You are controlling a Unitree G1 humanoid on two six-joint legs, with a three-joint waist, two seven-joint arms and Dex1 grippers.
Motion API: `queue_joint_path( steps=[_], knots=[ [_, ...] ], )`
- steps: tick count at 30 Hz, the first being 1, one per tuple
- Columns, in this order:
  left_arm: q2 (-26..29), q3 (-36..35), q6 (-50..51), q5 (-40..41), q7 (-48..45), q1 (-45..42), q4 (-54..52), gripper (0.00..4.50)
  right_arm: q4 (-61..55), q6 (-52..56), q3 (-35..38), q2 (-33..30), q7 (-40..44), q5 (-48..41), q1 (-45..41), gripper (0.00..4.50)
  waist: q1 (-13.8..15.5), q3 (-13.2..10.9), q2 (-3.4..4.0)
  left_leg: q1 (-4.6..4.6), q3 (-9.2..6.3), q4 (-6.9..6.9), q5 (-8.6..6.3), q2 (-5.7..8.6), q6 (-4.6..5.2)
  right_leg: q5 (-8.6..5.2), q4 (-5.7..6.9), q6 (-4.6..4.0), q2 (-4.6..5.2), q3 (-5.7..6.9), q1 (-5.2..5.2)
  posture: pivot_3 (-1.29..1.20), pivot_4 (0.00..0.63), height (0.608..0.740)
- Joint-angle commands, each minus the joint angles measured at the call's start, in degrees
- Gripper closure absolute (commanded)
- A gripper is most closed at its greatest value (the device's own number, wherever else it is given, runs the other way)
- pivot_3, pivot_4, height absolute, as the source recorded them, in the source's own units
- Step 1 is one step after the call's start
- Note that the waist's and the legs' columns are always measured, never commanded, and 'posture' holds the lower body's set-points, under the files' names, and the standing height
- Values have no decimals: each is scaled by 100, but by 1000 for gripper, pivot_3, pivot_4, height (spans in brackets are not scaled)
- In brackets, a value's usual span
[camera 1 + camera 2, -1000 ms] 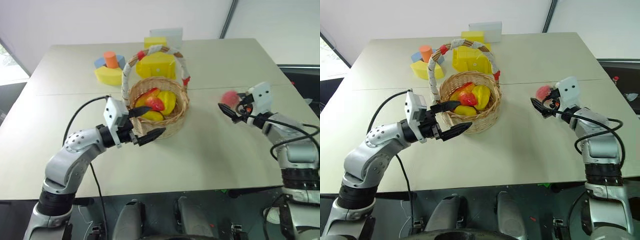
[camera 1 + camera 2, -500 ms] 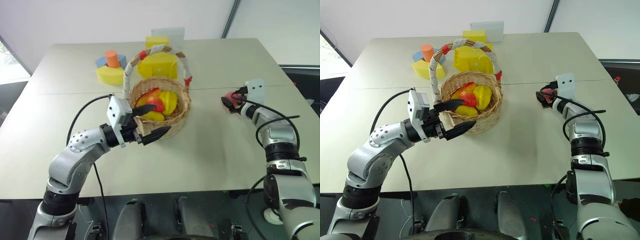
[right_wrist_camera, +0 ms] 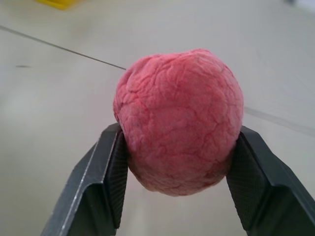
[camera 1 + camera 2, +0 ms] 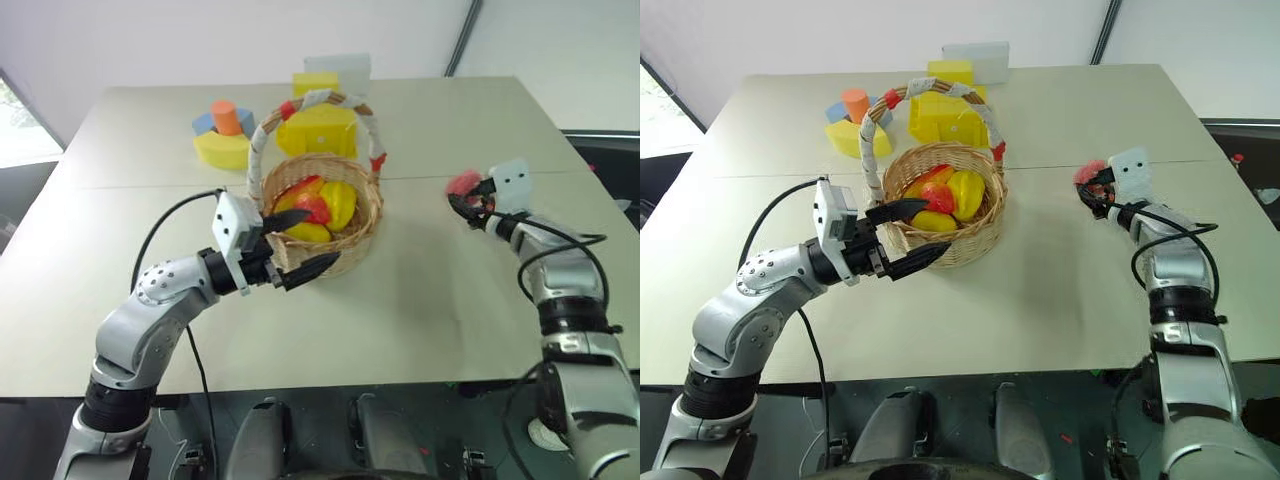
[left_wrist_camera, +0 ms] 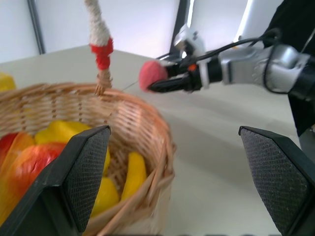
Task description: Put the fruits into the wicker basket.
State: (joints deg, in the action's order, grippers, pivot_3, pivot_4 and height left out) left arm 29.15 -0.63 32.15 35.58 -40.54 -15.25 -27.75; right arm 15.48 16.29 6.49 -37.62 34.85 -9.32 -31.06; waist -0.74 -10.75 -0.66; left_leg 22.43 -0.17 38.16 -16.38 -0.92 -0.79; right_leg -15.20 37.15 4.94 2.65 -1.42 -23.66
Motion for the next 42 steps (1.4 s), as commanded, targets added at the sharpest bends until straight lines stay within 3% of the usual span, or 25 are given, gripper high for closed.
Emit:
queue_joint_path(
  steps=[1, 4, 8, 13, 16, 17, 18, 20, 23, 27, 32, 38, 42],
  knots=[
    [279, -548, -113, 152, -136, 178, -118, 0, -2110, 459, 57, -321, 875, -848, 419, 2176, -17, 0, 0, -2, -1, 1, 0, -2, 0, 0, 0, 0, -2, 1, 2, 0, 150, 740],
    [556, -890, -129, 223, -330, 411, -28, 0, -3483, 1203, -116, -407, 1271, -1629, 621, 2176, -57, -1, 1, -9, -1, -1, -1, -6, 1, 0, 1, 0, -8, 0, 4, 0, 150, 740],
    [733, -1051, -198, 198, -443, 485, 81, 0, -3972, 1969, -775, 203, 787, -1767, 65, 2176, -37, -1, 0, -21, -5, 1, 0, -9, 0, -1, 3, -2, -10, 2, 13, 0, 150, 740],
    [638, -992, -218, 187, -336, 461, -26, 0, -3149, 2258, -1556, 1287, -185, -1052, -855, 2176, -15, 0, -2, -9, -6, 2, 1, -3, -2, -1, 5, -2, -1, 3, 3, 0, 150, 740],
    [547, -975, -230, 178, -195, 495, -116, 0, -2817, 2133, -1675, 1432, -188, -846, -972, 2176, 38, 2, -5, 6, -9, 1, 2, 0, -4, 0, 4, -2, 7, 8, -7, 0, 150, 740],
    [517, -976, -226, 188, -151, 509, -153, 0, -2797, 2128, -1668, 1439, -184, -829, -977, 1250, 42, 2, -5, 7, -13, 1, 2, 3, -3, 0, 2, -2, 13, 12, -6, 0, 150, 740],
    [492, -977, -221, 203, -117, 524, -191, 0, -2793, 2125, -1655, 1445, -184, -821, -979, 701, 34, 2, -5, 12, -12, 0, 0, 8, -1, 0, -2, -2, 18, 12, -7, 0, 150, 740],
    [453, -964, -208, 223, -49, 575, -270, 0, -2931, 2067, -1618, 1404, -96, -853, -958, 38, 7, 2, -6, 21, -8, 0, -1, 12, 2, 0, -6, -1, 25, 10, -14, 0, 150, 740],
    [418, -950, -209, 213, -2, 644, -324, 0, -3257, 1946, -1525, 1207, 178, -963, -841, 38, -5, 1, -6, 21, -6, -1, -2, 10, 2, 1, -5, -1, 23, 10, -18, 0, 150, 740],
    [406, -966, -203, 217, 31, 737, -368, 0, -3974, 1837, -752, 621, 924, -1732, -257, 38, 14, 1, -6, 19, -12, -1, -2, 3, 3, 0, -4, -1, 14, 13, -13, 0, 150, 740],
    [408, -925, -201, 220, 7, 762, -333, 0, -3925, 2233, -26, 349, 757, -2171, 196, 38, -18, 0, -8, -5, -9, -1, -2, 3, 4, 0, -6, -2, 14, 12, 9, 0, 150, 740],
    [373, -808, -193, 207, -30, 593, -242, 0, -2746, 2097, -174, 928, -426, -1434, -230, 38, -42, 0, -6, -13, -2, 0, -1, 0, 2, 0, 0, -3, -5, 7, 7, 0, 150, 740],
    [329, -702, -166, 243, -28, 486, -247, 0, -1672, 1595, -241, 1696, -818, -1213, -746, 38, -44, 0, -6, -6, -1, -1, 0, 0, 1, 0, 4, -3, -4, 4, -2, 0, 150, 740]
  ],
)
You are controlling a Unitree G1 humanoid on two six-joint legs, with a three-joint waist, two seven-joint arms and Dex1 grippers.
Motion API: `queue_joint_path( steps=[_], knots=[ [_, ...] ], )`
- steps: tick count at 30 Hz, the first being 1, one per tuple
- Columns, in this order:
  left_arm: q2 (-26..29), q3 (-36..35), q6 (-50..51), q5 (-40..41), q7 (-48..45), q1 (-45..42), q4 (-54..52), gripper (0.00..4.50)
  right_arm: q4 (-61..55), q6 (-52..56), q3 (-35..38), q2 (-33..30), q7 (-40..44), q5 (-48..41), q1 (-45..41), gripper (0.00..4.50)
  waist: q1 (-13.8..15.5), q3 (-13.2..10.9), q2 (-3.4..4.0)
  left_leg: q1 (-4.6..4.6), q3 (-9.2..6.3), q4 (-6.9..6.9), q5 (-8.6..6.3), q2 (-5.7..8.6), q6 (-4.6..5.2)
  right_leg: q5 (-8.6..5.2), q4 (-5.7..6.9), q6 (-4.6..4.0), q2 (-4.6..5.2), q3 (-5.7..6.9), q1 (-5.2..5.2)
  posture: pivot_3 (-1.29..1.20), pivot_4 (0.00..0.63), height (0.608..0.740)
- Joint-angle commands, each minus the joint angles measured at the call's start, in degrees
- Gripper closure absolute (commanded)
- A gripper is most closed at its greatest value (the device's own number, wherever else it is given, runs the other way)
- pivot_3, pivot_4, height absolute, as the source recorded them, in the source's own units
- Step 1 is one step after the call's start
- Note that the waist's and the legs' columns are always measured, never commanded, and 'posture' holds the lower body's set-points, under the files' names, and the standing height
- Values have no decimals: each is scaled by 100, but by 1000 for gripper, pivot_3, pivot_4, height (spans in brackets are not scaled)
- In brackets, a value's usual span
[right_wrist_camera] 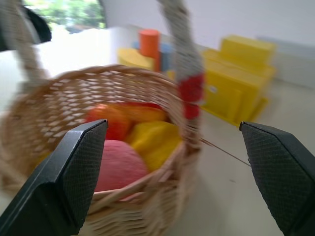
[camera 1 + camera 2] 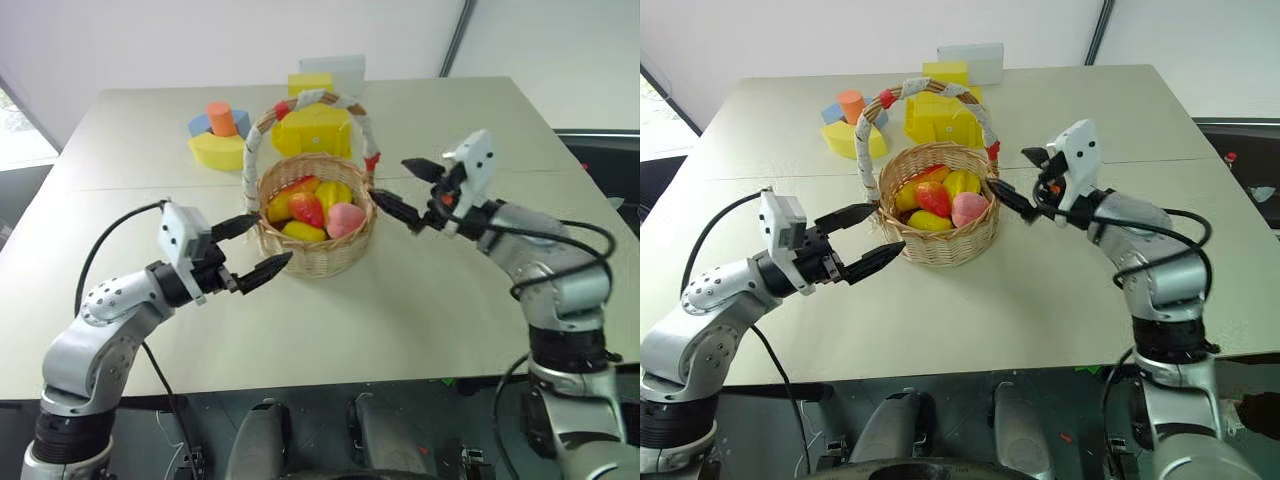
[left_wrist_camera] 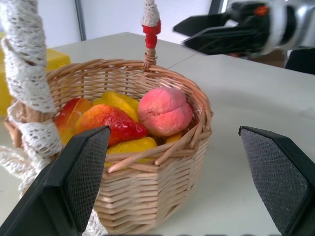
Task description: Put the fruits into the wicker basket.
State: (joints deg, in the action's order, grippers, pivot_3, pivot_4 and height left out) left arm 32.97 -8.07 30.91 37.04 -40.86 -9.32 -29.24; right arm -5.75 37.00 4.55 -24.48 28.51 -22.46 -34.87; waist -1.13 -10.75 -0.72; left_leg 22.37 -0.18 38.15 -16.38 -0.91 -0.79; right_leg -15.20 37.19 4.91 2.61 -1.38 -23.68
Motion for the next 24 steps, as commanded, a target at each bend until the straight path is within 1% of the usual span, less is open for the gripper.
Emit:
queue_joint_path(
  steps=[1, 3, 4, 6, 10, 13, 17, 19, 20, 24],
  knots=[
    [-66, 65, -33, 105, 18, -113, -118, 0, 653, -624, -84, 499, -177, 164, -448, 38, -4, 0, 1, 1, 2, 0, 0, 0, 0, 0, -1, 0, -1, -1, -1, 0, 150, 740],
    [-87, 86, -24, 103, 42, -112, -151, 0, 940, -832, -109, 638, -179, 275, -550, 38, 4, 0, 1, 6, 2, -2, 0, -2, 0, 0, 0, 1, 0, -1, -6, 0, 150, 740],
    [-99, 87, -21, 102, 59, -104, -168, 0, 1031, -881, -78, 690, -198, 268, -586, 269, 19, 0, 1, 9, 1, -2, 0, -2, 0, 0, -1, 0, 1, -1, -8, 0, 150, 740],
    [-113, 87, -19, 106, 86, -89, -194, 0, 1102, -939, -43, 735, -183, 233, -614, 887, 45, 0, 1, 12, -1, -3, 0, -1, 0, 0, -1, 1, 9, 0, -8, 0, 150, 740],
    [-123, 97, -30, 115, 126, -30, -248, 0, 1046, -984, -6, 785, -128, 146, -620, 2823, 29, 0, 1, 14, 3, -2, 0, 6, 0, 1, -4, 2, 20, -1, -7, 0, 150, 740],
    [-142, 129, -42, 104, 148, -41, -237, 0, 967, -1096, 9, 772, -142, 181, -586, 4432, 21, -1, 2, 13, 1, -2, 0, 1, 0, 1, -3, 2, 14, -1, -8, 0, 150, 740],
    [-168, 180, -48, 113, 162, -94, -223, 0, 731, -1232, 125, 650, -256, 259, -475, 4484, 15, -2, 3, 12, 2, -3, 0, 0, 0, 1, -1, 2, 10, -1, -10, 0, 150, 740],
    [-169, 197, -51, 114, 165, -126, -204, 0, 575, -1266, 324, 474, -366, 297, -400, 4484, 18, -2, 3, 12, 1, -2, 0, 0, 0, 1, -1, 1, 10, -1, -10, 0, 150, 740],
    [-168, 200, -54, 114, 163, -137, -195, 0, 531, -1309, 450, 350, -449, 353, -363, 4484, 30, -2, 4, 13, 1, -3, 0, 0, 0, 1, -2, 1, 11, -1, -10, 0, 150, 740],
    [-170, 235, -86, 91, 127, -182, -126, 0, 761, -1533, 1148, -530, -800, 693, -150, 4484, 94, -2, 4, 18, -1, -2, 0, 9, 0, 1, -6, 2, 20, 0, -8, 0, 150, 740]
  ],
)
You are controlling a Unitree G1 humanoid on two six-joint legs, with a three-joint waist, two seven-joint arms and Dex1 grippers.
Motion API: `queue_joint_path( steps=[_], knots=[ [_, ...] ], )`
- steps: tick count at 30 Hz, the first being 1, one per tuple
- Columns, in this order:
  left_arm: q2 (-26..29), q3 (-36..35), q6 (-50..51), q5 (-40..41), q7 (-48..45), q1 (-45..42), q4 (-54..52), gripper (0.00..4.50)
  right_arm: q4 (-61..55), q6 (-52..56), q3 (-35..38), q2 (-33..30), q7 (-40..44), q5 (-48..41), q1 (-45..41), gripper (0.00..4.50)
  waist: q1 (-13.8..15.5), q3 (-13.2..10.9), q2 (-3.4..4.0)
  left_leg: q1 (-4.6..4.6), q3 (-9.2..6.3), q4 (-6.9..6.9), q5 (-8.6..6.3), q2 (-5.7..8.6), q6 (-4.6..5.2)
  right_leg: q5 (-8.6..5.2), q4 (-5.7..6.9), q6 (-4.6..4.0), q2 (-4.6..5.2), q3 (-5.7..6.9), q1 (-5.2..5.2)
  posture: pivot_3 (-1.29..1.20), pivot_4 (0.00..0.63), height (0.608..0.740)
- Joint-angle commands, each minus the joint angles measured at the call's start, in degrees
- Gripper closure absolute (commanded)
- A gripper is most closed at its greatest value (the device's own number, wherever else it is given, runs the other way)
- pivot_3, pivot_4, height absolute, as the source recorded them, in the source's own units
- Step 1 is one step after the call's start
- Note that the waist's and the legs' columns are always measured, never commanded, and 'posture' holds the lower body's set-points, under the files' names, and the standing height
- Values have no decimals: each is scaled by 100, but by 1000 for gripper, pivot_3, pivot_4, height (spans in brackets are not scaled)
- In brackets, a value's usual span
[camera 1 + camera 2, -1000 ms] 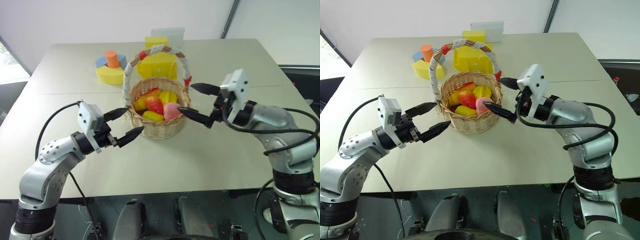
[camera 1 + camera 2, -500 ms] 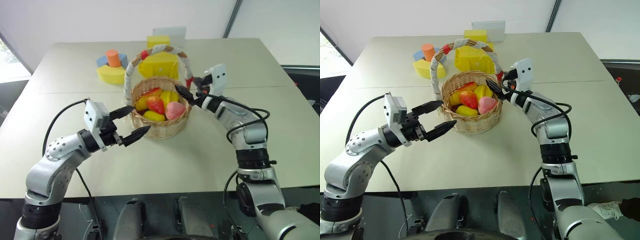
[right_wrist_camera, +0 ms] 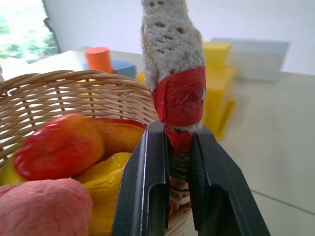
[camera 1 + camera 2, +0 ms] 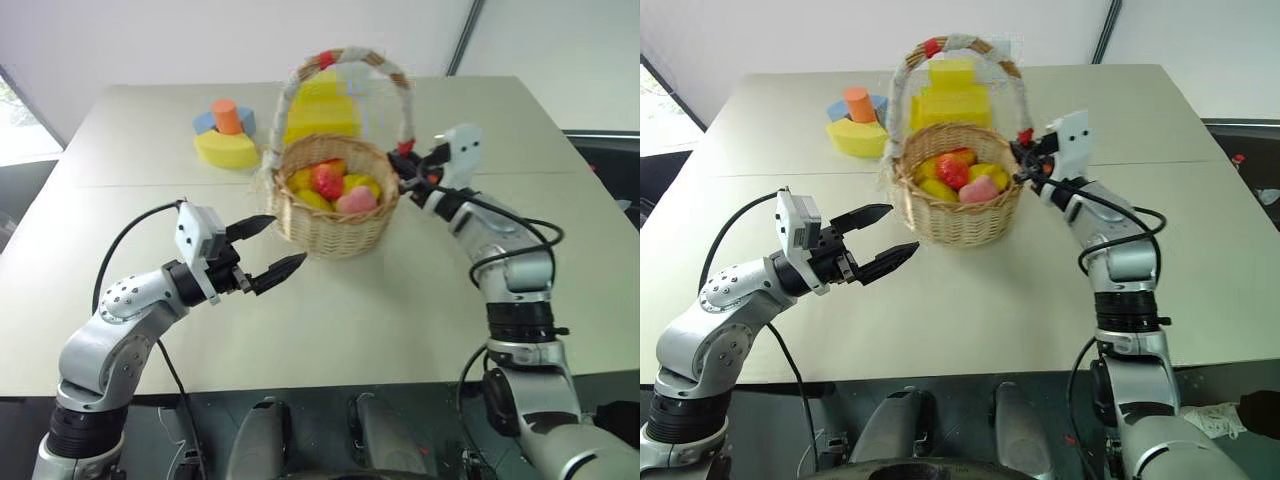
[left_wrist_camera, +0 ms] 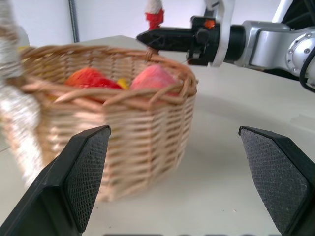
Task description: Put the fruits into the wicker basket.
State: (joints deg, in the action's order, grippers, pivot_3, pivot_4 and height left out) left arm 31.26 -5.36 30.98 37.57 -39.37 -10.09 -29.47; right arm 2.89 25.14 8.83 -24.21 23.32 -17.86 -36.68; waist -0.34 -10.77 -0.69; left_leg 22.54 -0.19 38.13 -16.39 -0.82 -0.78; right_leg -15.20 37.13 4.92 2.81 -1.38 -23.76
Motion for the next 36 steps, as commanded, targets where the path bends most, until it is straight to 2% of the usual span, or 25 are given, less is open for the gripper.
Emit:
queue_joint_path(
  steps=[1, 5, 9, 13, 15, 16, 21, 25, 28, 32, 36],
  knots=[
    [-11, -13, -110, 17, -29, -128, -67, 0, 44, -429, 866, -752, -355, 306, 77, 4484, 23, 0, 0, 1, 1, 0, 0, 3, 1, 0, -3, 0, 2, 0, 0, 0, 150, 740],
    [-160, 103, -293, -207, 39, -342, 224, 0, 1005, -779, 1346, -1399, -903, 702, 146, 4484, -19, 0, 0, 0, 7, 0, -2, 7, 4, 0, -7, 0, -2, -3, 2, 0, 150, 740],
    [-299, 213, -414, -400, 56, -484, 474, 0, 1883, -1195, 1733, -1444, -1259, 648, 21, 4484, -129, -1, 4, -14, 22, -1, -2, 3, 4, 0, -5, 0, -20, -13, 5, 0, 150, 740],
    [-390, 291, -520, -495, 37, -527, 594, 0, 2372, -1499, 1801, -1471, -1313, 634, 0, 4484, -217, -2, 16, -17, 23, -2, -1, -5, 4, 0, 4, 0, -29, -18, 3, 0, 150, 740],
    [-423, 296, -553, -526, 32, -519, 621, 0, 2352, -1498, 1824, -1461, -1282, 546, 35, 3436, -215, -2, 16, -18, 23, -2, -1, -6, 4, 0, 5, 0, -30, -19, 3, 0, 150, 740],
    [-436, 294, -566, -532, 34, -517, 634, 0, 2321, -1500, 1833, -1459, -1278, 515, 55, 3167, -209, -2, 16, -18, 23, -2, -1, -7, 4, 0, 5, 0, -30, -19, 3, 0, 150, 740],
    [-428, 267, -590, -543, 40, -484, 660, 0, 1698, -1457, 1952, -1543, -1354, 453, 364, 695, -183, -2, 16, -15, 20, -2, -1, -7, 4, 0, 4, 0, -25, -19, 4, 0, 150, 740],
    [-344, 74, -619, -584, 92, -376, 771, 0, 995, -1398, 2137, -1698, -1241, 422, 844, 695, -136, -1, 17, -14, 18, -2, -1, -9, 4, 0, 3, 1, -20, -19, 4, 0, 150, 740],
    [-186, -229, -748, -780, 217, -123, 979, 0, 121, -1340, 2189, -1838, -448, 60, 1540, 695, -80, -1, 17, -14, 19, -2, -2, -9, 4, 0, 1, 1, -20, -19, 4, 0, 150, 740],
    [-61, -604, -895, -999, 427, 225, 1214, 0, -879, -1297, 1754, -1986, 925, -443, 2461, 695, -87, -1, 17, -19, 18, -3, -3, -13, 6, -1, -3, 1, -28, -17, 9, 0, 150, 740],
    [-115, -786, -991, -1125, 633, 421, 1357, 0, -1496, -1103, 1074, -1953, 1696, -658, 2868, 695, -67, -1, 17, -33, 14, -1, -3, -16, 6, -1, -2, 2, -25, -15, 25, 0, 150, 740]
  ],
)
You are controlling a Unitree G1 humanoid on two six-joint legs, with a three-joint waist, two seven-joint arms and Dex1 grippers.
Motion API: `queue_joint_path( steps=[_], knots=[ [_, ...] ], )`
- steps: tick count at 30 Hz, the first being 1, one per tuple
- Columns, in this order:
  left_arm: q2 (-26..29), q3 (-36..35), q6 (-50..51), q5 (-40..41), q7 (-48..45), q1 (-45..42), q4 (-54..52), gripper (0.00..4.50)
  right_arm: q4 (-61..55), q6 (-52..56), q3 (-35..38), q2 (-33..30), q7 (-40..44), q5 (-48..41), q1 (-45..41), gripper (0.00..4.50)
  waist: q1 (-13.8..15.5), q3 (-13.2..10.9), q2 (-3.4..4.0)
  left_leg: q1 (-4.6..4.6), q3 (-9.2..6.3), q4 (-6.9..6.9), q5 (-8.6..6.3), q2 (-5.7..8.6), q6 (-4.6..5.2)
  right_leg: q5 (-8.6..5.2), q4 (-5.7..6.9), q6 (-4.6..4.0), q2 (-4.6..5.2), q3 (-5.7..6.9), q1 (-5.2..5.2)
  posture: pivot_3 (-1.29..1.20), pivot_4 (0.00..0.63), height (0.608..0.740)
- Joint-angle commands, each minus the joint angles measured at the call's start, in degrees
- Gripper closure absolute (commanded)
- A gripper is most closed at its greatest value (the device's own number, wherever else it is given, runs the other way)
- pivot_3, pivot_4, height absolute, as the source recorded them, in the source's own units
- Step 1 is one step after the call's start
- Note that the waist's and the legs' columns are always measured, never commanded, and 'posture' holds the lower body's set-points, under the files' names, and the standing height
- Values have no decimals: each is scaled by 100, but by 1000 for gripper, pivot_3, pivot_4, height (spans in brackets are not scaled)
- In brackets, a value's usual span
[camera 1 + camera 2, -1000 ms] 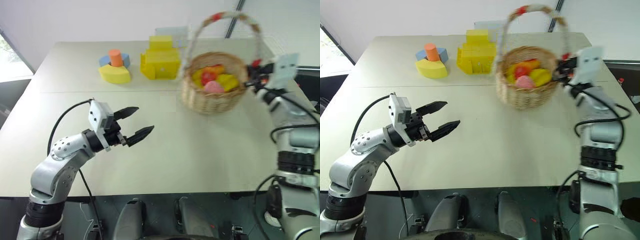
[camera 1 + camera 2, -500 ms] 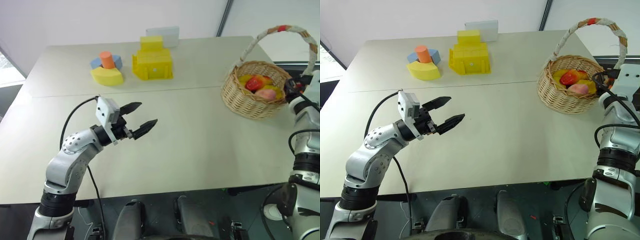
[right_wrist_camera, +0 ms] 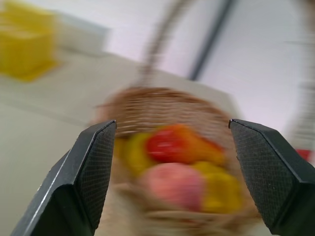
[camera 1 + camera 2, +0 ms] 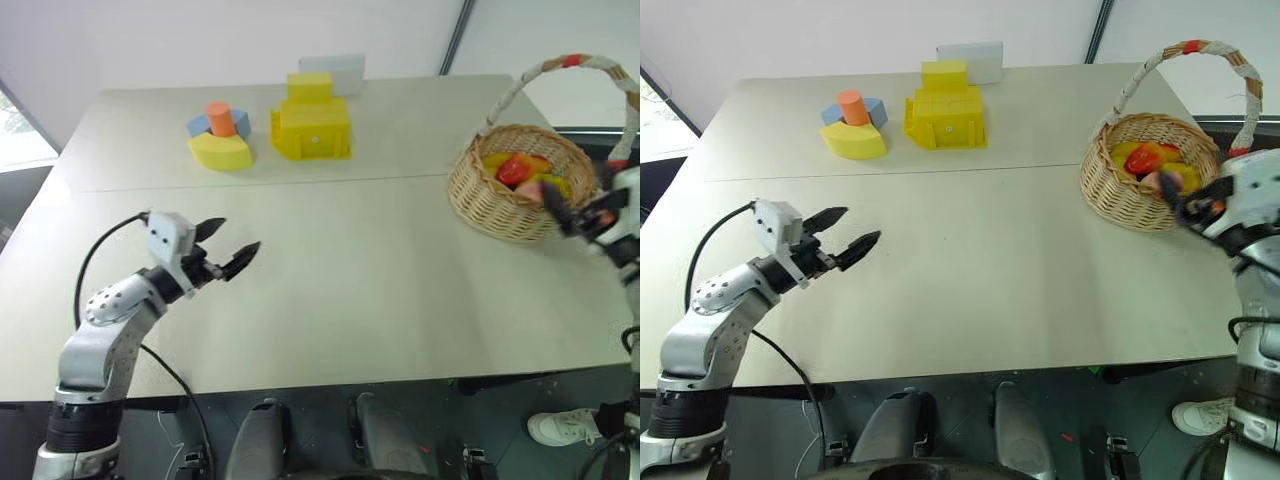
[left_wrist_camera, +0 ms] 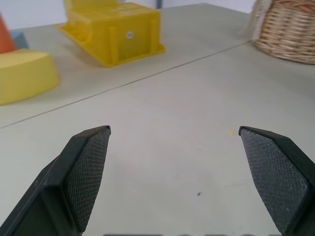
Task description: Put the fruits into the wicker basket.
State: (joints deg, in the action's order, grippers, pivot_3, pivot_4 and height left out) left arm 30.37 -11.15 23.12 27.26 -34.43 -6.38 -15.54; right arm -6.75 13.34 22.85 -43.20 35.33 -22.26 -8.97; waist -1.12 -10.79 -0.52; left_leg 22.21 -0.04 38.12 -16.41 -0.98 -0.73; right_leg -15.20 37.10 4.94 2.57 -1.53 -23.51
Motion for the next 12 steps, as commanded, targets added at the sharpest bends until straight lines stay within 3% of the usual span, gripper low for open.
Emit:
queue_joint_path(
  steps=[1, 6, 12],
  knots=[
    [-64, -255, -215, -126, 216, 114, -13, 0, -653, 155, -532, 10, 583, -258, 111, 695, 15, 0, 0, 0, -1, 0, 0, 1, 0, 0, 0, 0, 3, 0, 0, 0, 150, 740],
    [-180, -378, -277, -312, 529, 482, -50, 0, -565, 283, -1232, 392, 718, -189, -190, 695, 25, 0, -1, 4, -6, 0, 0, 2, 0, 0, 0, 0, 8, 4, -1, 0, 150, 740],
    [-170, -385, -331, -401, 637, 669, -83, 0, -25, 48, -1453, 512, 876, 14, -439, 695, 60, 0, -2, 8, -11, 1, 0, 6, 0, 0, -2, -1, 17, 10, -1, 0, 150, 740]
  ],
)
